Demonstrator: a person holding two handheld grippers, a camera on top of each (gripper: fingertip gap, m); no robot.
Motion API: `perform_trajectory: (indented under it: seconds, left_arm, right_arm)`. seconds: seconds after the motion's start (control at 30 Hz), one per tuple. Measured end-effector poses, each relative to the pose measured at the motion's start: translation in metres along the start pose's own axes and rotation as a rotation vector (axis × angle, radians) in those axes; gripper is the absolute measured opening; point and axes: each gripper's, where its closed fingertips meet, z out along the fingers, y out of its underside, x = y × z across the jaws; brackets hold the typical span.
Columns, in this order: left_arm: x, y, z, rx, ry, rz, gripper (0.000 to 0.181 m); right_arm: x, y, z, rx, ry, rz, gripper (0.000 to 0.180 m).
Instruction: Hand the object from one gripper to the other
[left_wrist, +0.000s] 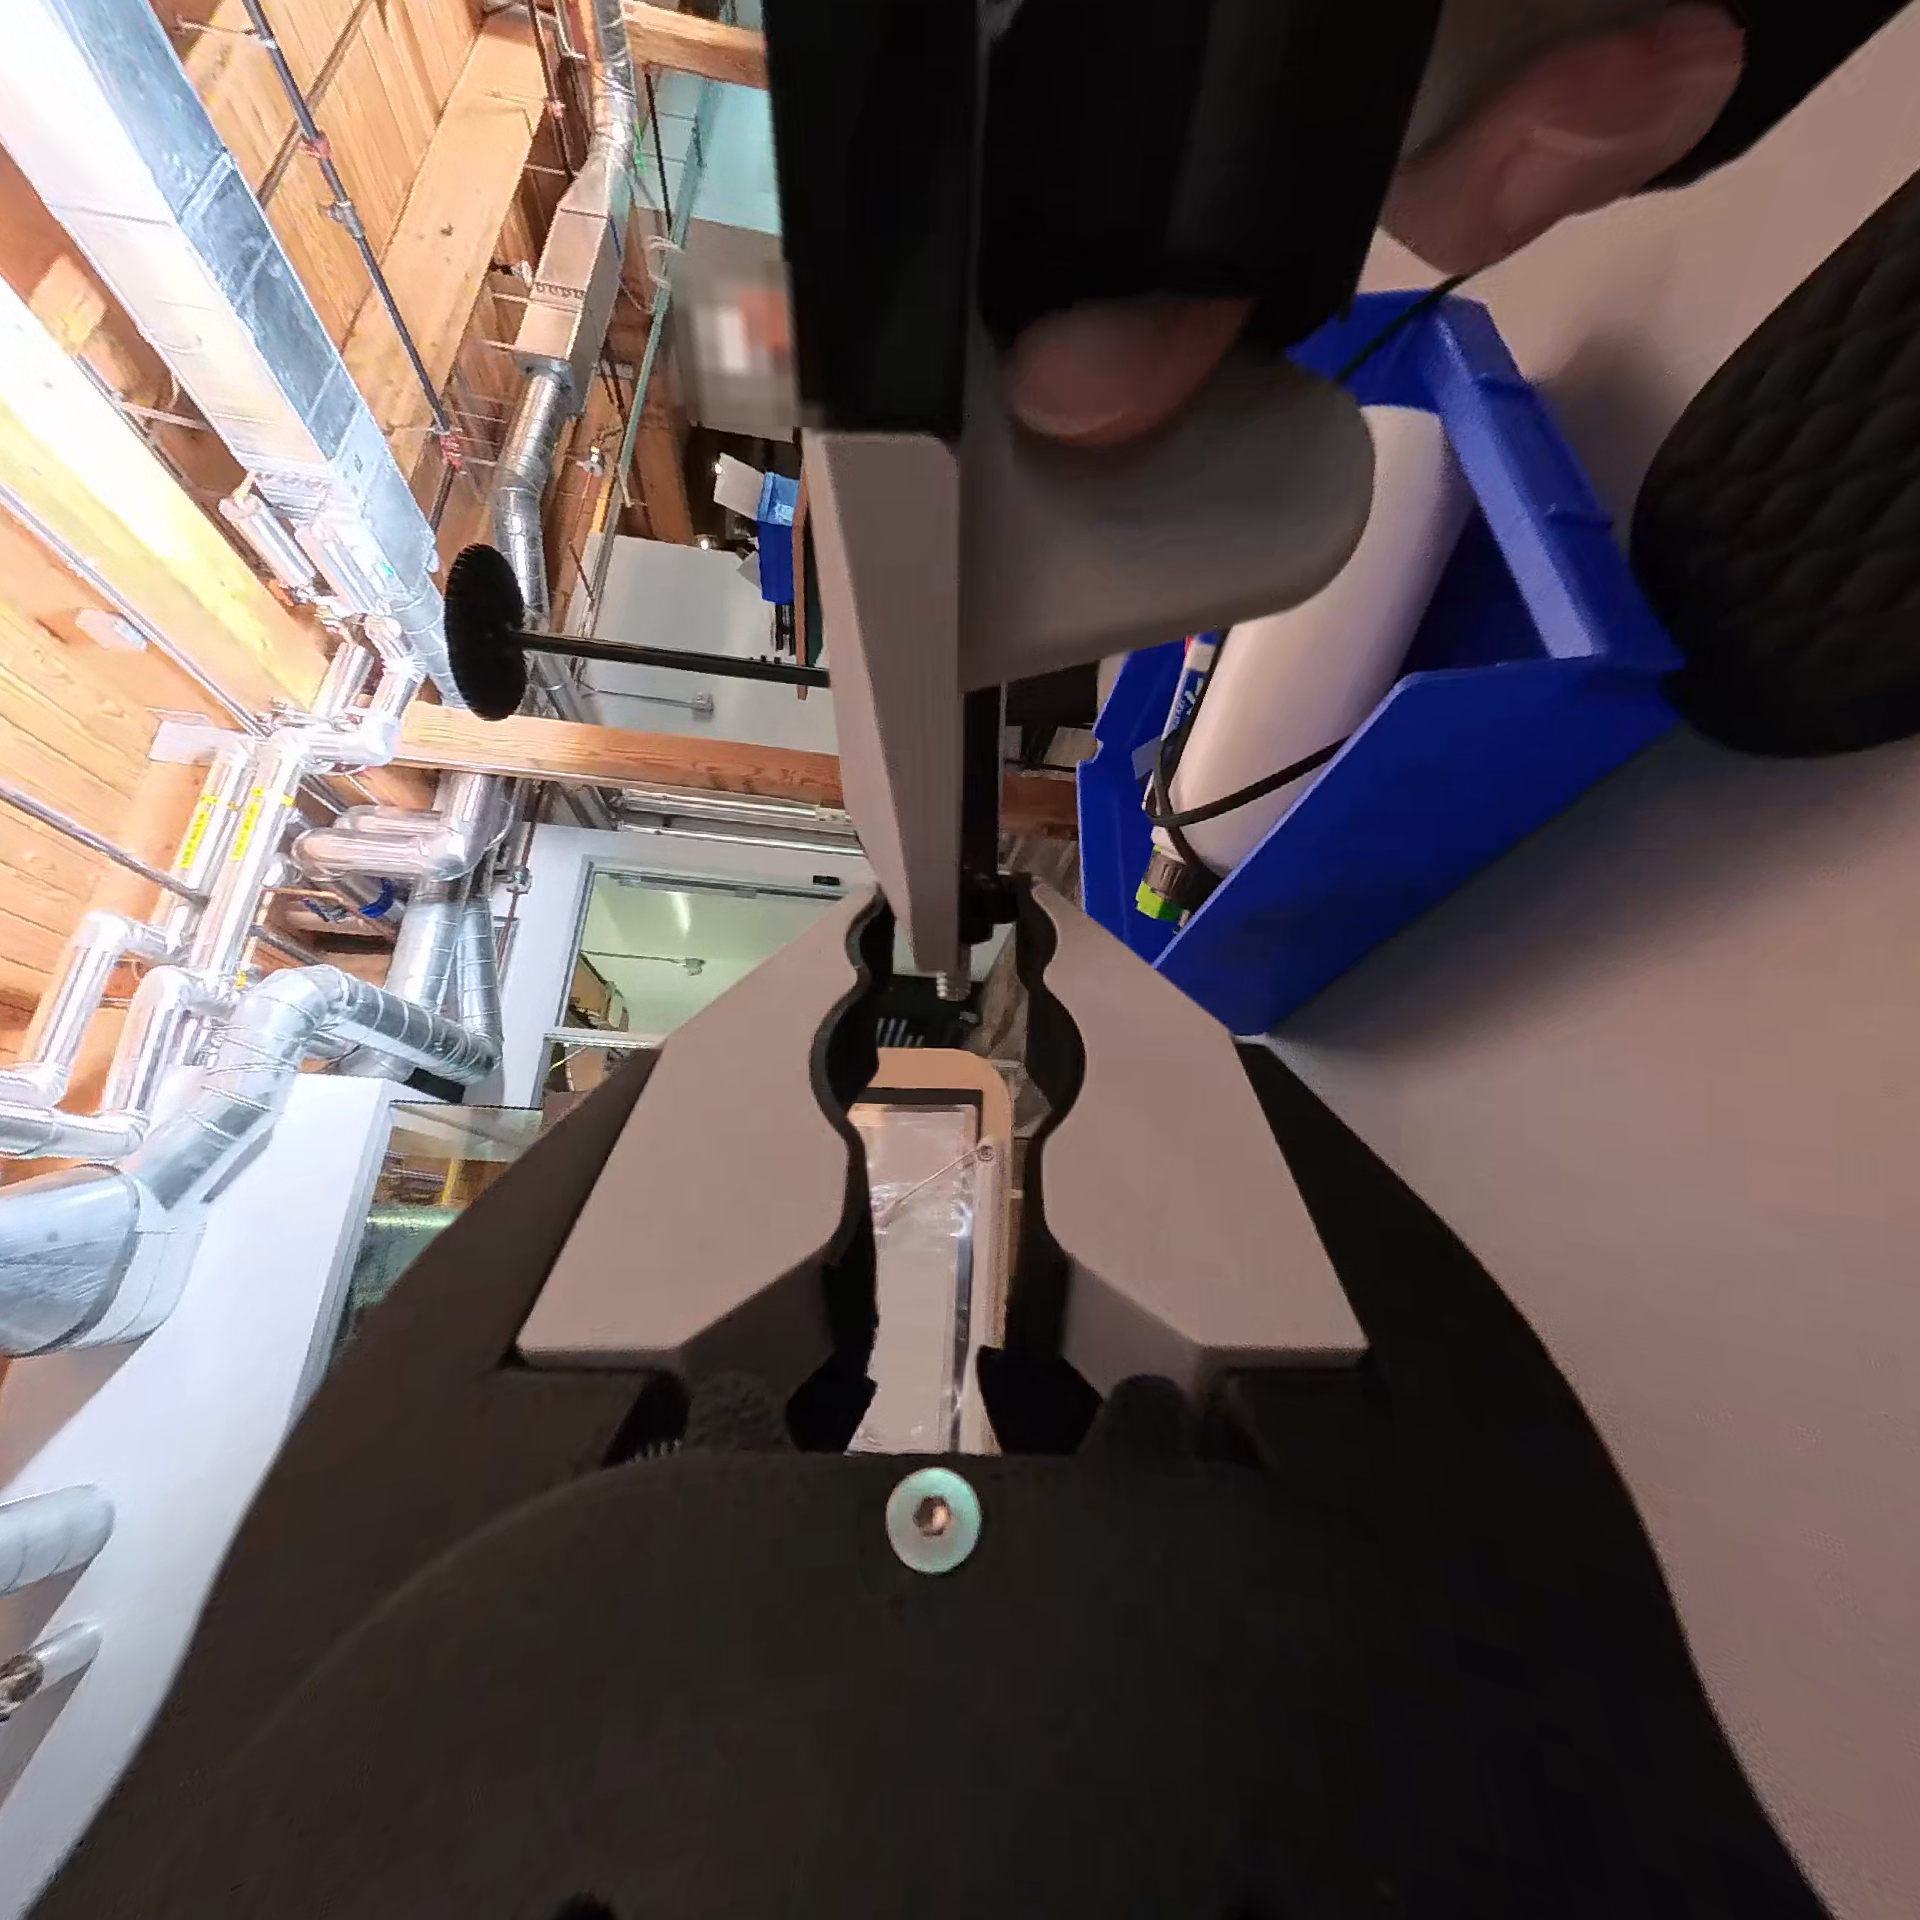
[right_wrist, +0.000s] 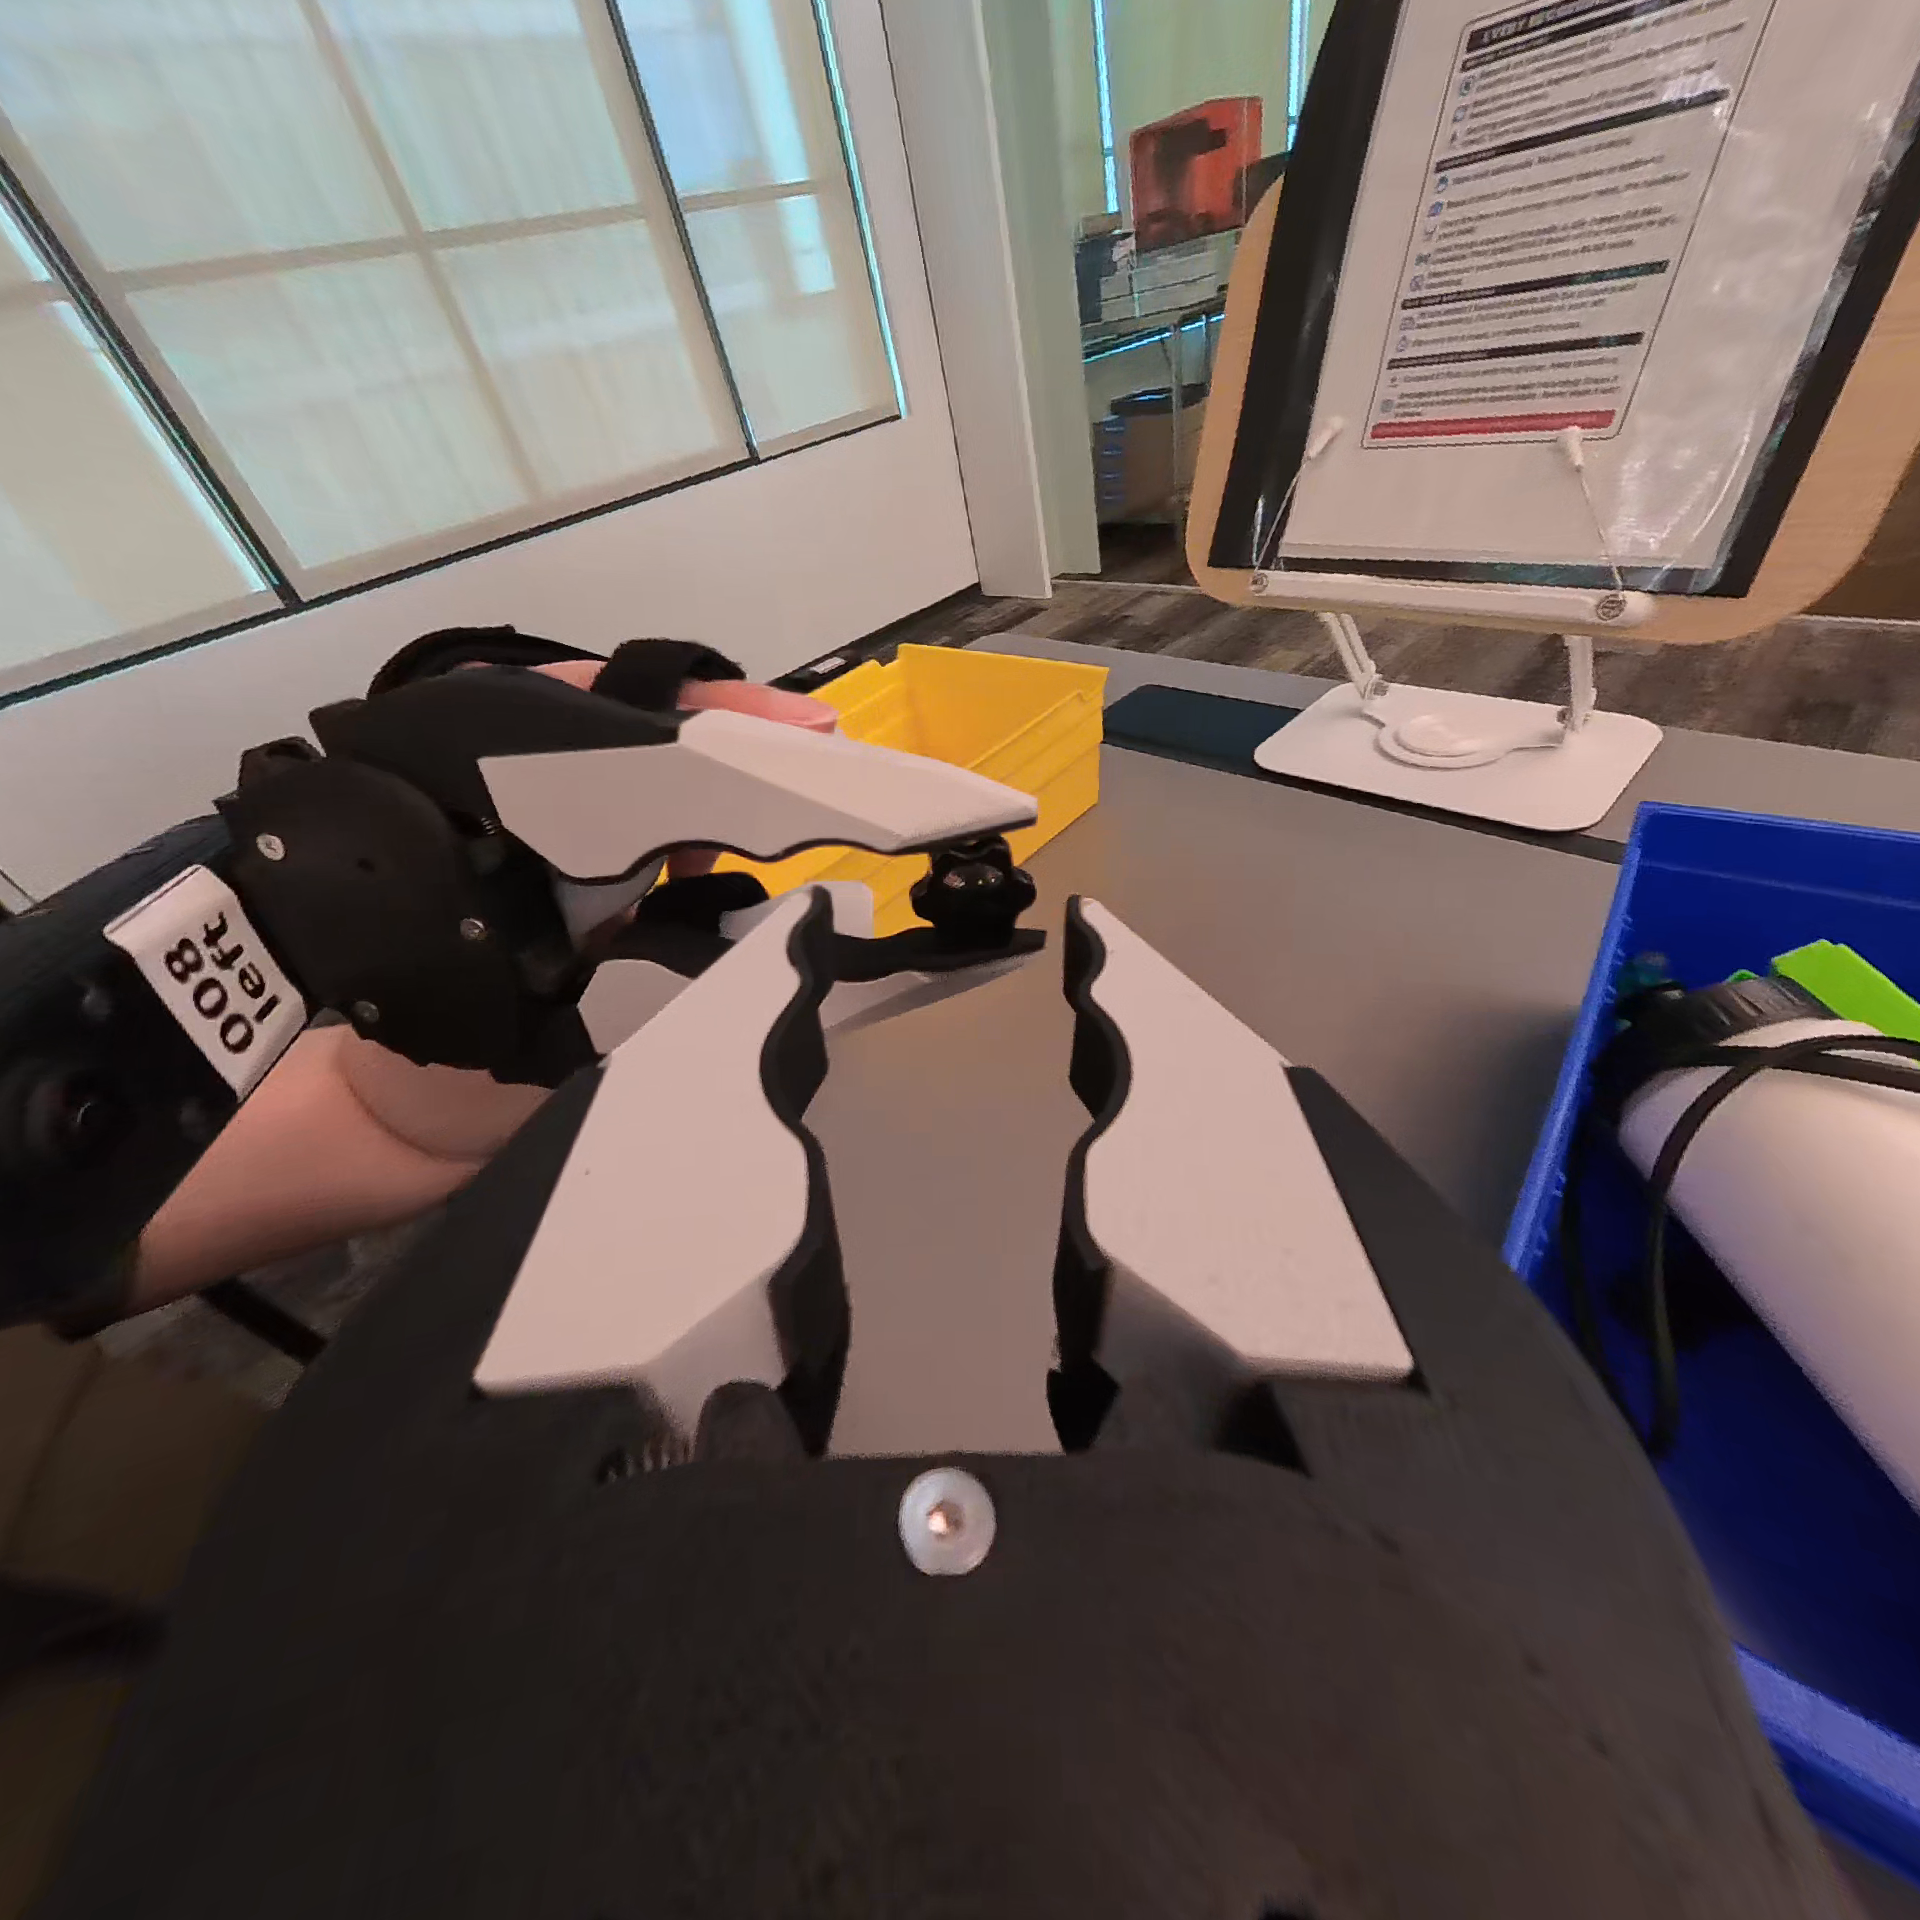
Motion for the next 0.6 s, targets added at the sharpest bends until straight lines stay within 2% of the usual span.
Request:
perform_trajectory:
  seconds: [0.1,0.27,0.47,0.6]
  left_arm:
    - [0.005,-0.002,0.001,0.011,0.031,-0.026,0.021]
    - [0.009,0.0,0.003,0.009,0.058,-0.035,0.021]
    - [0.013,-0.002,0.004,0.021,0.084,-0.075,0.022]
    - [0.008,-0.005,0.004,0.056,0.103,-0.202,0.049]
  right_arm:
    - [0.001,0.005,0.004,-0.02,-0.001,-0.001,0.039]
    - [0.008,0.006,0.005,-0.012,0.032,-0.015,0.023]
    - [0.009,0.009,0.003,-0.015,-0.006,0.046,0.023]
    - [0.015,0.006,-0.001,0.01,-0.011,0.077,0.023]
